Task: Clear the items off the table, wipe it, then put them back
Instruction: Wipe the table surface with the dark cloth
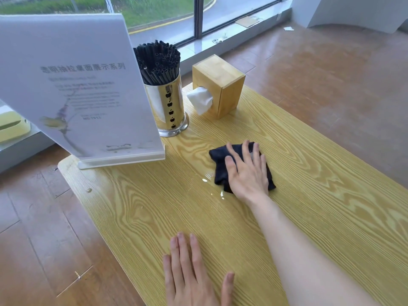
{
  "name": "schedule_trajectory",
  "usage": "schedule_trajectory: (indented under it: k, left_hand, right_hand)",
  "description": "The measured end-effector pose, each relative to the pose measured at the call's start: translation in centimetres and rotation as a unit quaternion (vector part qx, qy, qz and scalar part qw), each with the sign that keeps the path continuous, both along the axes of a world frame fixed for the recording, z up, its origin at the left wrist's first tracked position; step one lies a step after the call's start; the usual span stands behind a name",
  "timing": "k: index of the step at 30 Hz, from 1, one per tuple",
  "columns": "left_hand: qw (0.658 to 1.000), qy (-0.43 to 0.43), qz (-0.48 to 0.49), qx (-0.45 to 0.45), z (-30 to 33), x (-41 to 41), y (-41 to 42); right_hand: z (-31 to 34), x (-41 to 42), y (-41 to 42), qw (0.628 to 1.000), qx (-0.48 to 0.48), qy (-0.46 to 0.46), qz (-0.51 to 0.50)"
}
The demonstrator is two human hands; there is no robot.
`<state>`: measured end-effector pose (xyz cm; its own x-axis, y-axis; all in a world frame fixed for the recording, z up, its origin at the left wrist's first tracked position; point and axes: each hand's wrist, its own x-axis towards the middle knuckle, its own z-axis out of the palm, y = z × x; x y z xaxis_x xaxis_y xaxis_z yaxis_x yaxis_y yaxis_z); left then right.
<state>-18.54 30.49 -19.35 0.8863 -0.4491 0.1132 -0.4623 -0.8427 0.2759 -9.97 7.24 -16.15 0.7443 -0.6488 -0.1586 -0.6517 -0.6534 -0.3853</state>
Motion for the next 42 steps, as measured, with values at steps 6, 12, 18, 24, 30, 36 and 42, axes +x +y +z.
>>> schedule_trajectory:
  k: [6, 12, 18, 24, 30, 36, 42]
  left_hand:
    - [1.000, 0.000, -0.004, -0.007, -0.4, 0.4, 0.0]
    - [0.999, 0.001, 0.002, -0.035, -0.2, 0.2, 0.2]
    - [0.997, 0.018, -0.002, -0.072, 0.2, -0.1, 0.5]
    - [0.997, 0.054, -0.009, -0.047, 0.7, -0.1, 0.9]
    - [0.996, 0.078, -0.044, -0.022, 1.7, -0.5, 1.2]
    - [0.995, 0.088, -0.037, 0.007, 2.0, -0.7, 1.3]
    - [0.995, 0.084, -0.037, 0.028, 1.9, -0.7, 1.2]
  right_hand:
    - [0.2, 3.3, 4.4, 0.992, -0.006, -0.008, 0.127]
    - [-0.6, 1.5, 7.3, 0.976, -0.096, 0.003, 0.197]
    - [-0.3, -2.0, 9.6, 0.971, -0.114, 0.007, 0.211]
    - [0.0, -8.1, 10.9, 0.975, -0.110, 0.016, 0.194]
    - [0.4, -13.6, 11.4, 0.986, -0.104, 0.010, 0.126]
    - [0.3, -18.0, 10.3, 0.991, -0.122, 0.038, 0.033]
    - [-0.1, -17.1, 7.1, 0.986, -0.131, 0.075, -0.068]
